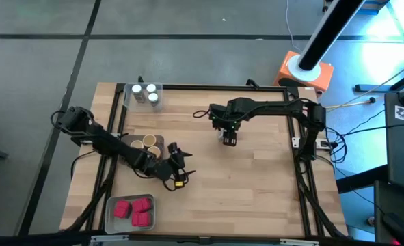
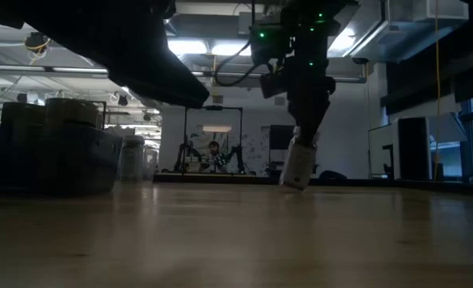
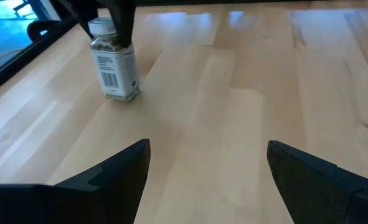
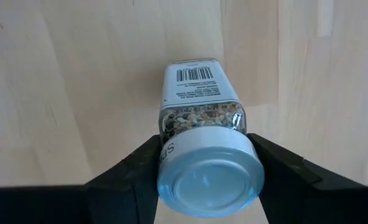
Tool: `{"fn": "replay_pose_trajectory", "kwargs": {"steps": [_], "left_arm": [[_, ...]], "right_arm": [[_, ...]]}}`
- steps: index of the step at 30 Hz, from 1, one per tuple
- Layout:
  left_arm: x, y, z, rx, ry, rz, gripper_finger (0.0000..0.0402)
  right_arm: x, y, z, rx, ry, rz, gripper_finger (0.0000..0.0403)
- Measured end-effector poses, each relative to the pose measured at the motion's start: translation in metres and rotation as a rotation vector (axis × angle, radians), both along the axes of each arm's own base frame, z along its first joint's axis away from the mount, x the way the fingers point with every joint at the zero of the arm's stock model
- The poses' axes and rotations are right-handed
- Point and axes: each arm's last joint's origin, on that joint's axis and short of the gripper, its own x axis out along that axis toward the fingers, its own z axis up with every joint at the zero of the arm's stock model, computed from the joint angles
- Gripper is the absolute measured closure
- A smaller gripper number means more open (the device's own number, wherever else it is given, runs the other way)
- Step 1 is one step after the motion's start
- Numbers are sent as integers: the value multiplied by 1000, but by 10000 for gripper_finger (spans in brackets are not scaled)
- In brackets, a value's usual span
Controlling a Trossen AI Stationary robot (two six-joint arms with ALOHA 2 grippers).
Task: Sort spices by type
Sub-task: Put the white spice bottle into the transparent bin
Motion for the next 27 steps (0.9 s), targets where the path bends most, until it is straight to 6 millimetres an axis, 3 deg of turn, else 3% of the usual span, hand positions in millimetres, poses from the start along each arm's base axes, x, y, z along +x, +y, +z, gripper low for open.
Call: {"fn": "replay_pose_trajectory", "kwargs": {"steps": [3, 9, 13, 20, 23, 27], "left_arm": [[2, 4, 0, 0, -1, 15, 95], [4, 10, 0, 1, -2, 34, 95], [6, 13, 1, -2, -10, 46, 95], [13, 29, 3, -28, -30, 49, 95], [19, 44, 5, -86, -54, 62, 95], [26, 66, 8, -113, -84, 75, 95]], "right_arm": [[1, 0, 0, -6, -6, 24, 190], [7, -2, -1, -24, -60, 53, 96], [3, -1, -1, -25, -20, 75, 61], [-42, 10, 31, 56, 151, 79, 51], [-60, 13, 37, 28, 36, 76, 51], [-85, 18, 26, -25, -180, 76, 50]]}}
